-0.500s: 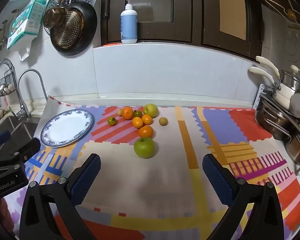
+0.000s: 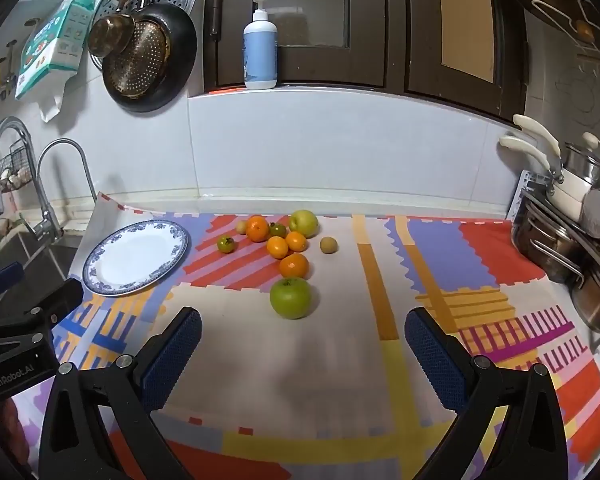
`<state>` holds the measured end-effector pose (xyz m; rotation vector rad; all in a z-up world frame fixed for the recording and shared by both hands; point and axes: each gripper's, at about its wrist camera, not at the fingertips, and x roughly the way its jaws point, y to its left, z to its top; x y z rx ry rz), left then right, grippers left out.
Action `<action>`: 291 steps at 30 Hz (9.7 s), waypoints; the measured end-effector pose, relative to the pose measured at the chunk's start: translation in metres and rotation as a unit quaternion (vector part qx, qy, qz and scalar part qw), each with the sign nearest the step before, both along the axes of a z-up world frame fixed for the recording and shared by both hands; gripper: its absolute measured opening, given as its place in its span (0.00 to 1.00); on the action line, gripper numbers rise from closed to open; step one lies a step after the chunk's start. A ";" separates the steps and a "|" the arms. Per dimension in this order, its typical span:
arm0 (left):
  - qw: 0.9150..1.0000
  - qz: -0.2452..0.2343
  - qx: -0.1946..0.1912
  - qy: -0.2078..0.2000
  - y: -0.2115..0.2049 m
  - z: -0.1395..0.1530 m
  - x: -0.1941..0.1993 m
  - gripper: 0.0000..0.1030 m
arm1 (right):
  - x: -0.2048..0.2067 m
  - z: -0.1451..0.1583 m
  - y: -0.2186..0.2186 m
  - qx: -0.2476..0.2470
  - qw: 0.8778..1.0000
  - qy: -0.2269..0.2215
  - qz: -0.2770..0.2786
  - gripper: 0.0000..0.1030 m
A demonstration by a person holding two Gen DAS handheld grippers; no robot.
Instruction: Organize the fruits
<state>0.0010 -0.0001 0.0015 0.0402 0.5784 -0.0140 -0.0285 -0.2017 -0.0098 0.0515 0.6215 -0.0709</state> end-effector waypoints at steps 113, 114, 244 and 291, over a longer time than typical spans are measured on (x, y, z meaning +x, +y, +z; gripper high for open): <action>0.970 -0.217 -0.009 0.105 -0.064 -0.074 0.175 0.78 | 0.138 -0.102 -0.003 0.041 0.990 0.114 0.067 0.61; 0.970 -0.218 -0.009 0.107 -0.064 -0.075 0.176 0.78 | 0.139 -0.103 -0.004 0.043 0.990 0.115 0.068 0.60; 0.987 0.003 -0.022 0.162 0.142 -0.112 0.207 0.40 | 0.268 -0.108 0.205 0.039 0.937 0.152 0.311 0.50; 0.999 -0.022 -0.041 -0.004 0.013 0.016 0.088 0.88 | 0.098 0.017 0.033 0.014 0.995 -0.029 0.091 0.63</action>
